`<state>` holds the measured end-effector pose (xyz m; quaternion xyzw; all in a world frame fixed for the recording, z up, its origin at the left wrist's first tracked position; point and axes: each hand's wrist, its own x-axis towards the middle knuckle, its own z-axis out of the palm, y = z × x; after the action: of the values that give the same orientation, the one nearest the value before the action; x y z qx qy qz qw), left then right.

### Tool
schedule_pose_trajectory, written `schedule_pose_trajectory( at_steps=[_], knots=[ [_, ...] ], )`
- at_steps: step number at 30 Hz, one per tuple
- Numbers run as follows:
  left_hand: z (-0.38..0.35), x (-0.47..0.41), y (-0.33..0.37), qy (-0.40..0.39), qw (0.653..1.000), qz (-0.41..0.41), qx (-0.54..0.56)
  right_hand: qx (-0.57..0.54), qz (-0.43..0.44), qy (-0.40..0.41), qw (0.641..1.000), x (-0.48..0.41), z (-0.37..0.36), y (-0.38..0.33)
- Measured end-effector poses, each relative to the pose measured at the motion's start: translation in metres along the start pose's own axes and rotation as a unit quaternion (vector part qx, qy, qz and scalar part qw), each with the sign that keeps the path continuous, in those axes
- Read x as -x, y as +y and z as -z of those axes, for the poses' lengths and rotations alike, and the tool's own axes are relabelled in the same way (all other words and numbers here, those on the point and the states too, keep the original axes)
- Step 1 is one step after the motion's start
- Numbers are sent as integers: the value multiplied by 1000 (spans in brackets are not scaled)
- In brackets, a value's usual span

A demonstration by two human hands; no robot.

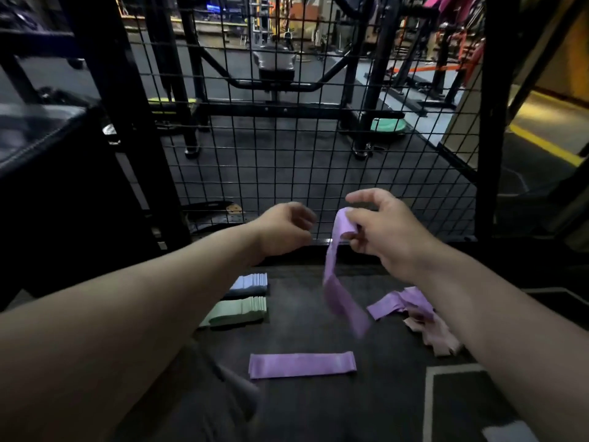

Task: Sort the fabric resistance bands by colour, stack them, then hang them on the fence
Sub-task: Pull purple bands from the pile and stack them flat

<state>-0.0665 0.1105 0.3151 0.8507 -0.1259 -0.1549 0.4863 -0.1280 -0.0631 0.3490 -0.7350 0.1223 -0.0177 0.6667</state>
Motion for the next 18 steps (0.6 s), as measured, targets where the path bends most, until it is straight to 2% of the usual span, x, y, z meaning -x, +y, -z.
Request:
schedule_pose_trajectory(
  at_steps=[1, 3, 5, 7, 9, 14, 18],
  knots=[
    [-6, 10, 11, -39, 994, -26, 96, -7, -3, -7, 1000, 6, -1, -3],
    [-15, 20, 20, -122, 950, -47, 283, -17, -9, -27, 999, 13, -4, -5],
    [-24, 27, 20, -190, 902, -53, 383, -51, -18, -54, 997, 17, -2, -7],
    [-33, 30, 12, -205, 889, -57, 406, -93, -24, -78, 992, 19, 3, -11],
    [-38, 28, 3, -193, 898, -48, 393, -87, -18, -78, 993, 19, 10, -14],
    [-40, 24, 0, -213, 908, -13, 360, 19, 21, -54, 998, 14, 28, -15],
    [-44, 19, 3, -237, 901, 19, 364, 129, 34, -21, 991, 9, 38, -2]
  ],
)
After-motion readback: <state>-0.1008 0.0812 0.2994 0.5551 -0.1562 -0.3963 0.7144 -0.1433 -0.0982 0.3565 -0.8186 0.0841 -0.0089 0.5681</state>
